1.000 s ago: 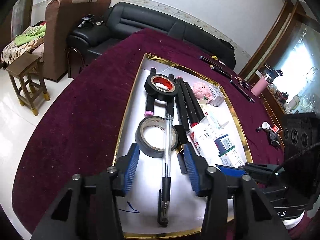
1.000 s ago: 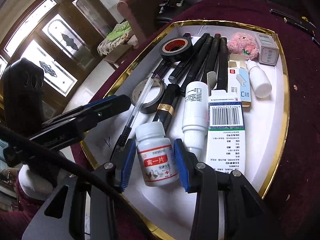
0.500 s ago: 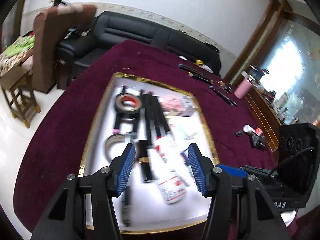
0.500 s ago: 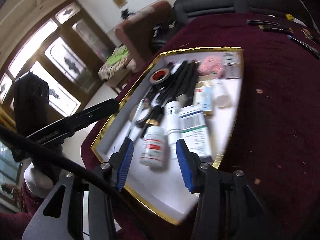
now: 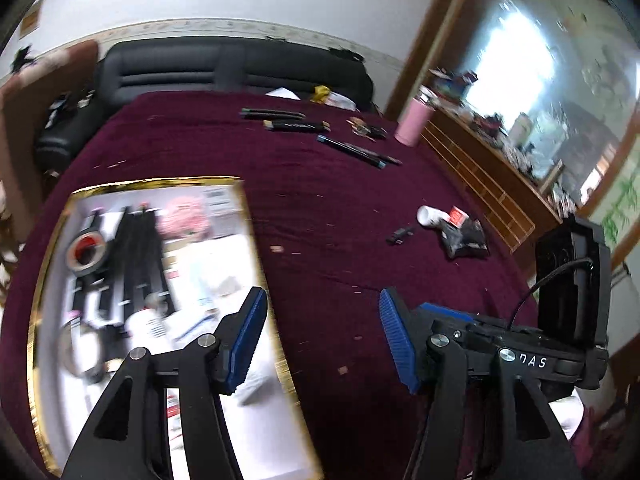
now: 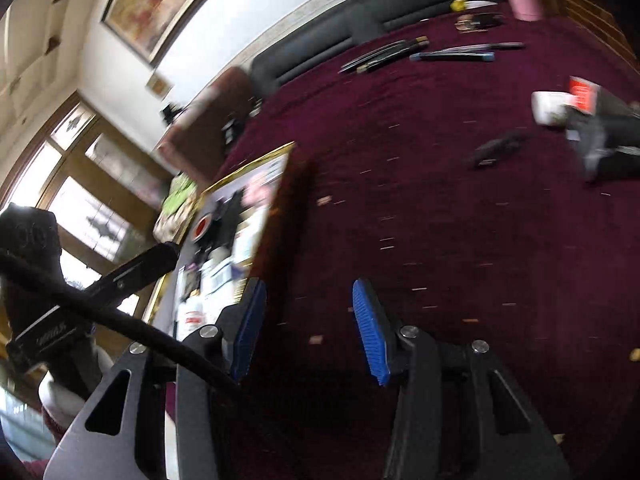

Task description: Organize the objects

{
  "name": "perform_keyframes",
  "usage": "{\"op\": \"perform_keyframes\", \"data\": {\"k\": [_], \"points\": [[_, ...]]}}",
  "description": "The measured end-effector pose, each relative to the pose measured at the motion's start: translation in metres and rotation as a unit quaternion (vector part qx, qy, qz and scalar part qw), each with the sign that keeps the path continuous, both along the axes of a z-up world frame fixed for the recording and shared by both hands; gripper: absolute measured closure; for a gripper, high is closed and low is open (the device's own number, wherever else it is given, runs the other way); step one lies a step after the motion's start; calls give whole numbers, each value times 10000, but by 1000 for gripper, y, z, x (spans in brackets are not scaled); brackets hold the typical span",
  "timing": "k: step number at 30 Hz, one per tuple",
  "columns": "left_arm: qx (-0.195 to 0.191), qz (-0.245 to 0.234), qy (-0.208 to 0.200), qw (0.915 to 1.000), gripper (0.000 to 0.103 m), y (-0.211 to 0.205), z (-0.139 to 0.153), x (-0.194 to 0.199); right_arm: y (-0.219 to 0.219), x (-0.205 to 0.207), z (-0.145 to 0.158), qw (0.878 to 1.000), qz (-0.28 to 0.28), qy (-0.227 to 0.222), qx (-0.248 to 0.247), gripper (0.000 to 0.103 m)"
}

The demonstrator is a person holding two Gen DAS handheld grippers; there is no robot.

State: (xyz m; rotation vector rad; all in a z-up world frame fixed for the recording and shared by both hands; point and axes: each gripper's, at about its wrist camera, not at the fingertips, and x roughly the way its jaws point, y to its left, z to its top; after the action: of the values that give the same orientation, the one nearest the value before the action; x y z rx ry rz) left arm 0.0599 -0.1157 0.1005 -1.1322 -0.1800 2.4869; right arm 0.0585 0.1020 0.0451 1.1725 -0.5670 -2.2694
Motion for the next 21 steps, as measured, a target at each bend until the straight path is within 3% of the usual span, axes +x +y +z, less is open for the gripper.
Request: {"op": "perform_keyframes", "data": {"k": [11, 21], "points": [[-885, -541, -193, 9944, 51, 116, -32, -30, 79, 2, 8, 9955, -919, 93, 185, 59], [-1485, -695, -548, 9849, 51, 162, -82, -54, 126, -2, -4, 9908, -1342, -64, 158, 59]]}}
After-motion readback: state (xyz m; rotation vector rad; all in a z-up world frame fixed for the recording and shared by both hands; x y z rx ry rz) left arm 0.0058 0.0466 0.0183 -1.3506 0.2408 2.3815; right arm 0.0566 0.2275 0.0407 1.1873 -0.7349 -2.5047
